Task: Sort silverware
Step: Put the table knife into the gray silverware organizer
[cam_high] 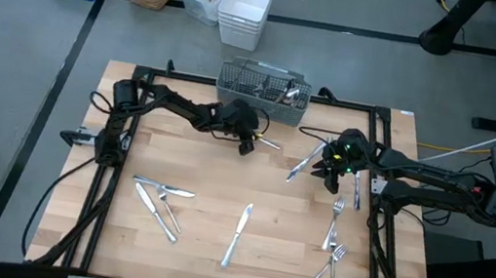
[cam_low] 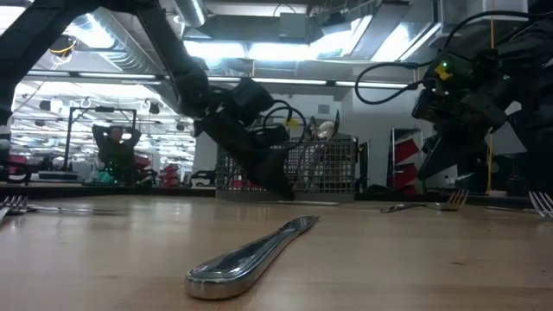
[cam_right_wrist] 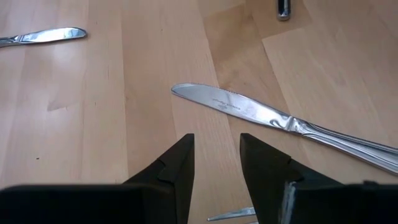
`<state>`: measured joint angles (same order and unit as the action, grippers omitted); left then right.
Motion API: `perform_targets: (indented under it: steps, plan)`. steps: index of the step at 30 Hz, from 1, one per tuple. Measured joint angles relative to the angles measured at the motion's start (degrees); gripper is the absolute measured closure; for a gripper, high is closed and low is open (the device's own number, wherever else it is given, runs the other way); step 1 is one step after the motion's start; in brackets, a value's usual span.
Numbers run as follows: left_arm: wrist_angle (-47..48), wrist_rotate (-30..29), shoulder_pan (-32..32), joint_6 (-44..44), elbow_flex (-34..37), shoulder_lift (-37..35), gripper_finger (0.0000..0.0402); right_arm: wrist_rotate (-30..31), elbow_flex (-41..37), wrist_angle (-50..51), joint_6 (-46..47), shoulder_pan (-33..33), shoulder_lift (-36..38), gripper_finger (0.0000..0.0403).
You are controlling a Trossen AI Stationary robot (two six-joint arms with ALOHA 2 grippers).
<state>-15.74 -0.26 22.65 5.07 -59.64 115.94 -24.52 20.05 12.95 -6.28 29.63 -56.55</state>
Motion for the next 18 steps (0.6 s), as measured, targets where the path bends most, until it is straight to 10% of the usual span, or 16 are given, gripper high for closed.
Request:
perform_targets:
  steps: [18]
  plan:
    - [16.7, 1.5, 0.3, -0.6, -2.8, -0.7, 0.0260, 1.0, 0.0, 0.1, 0.0, 0.0, 0.0, 0.0271]
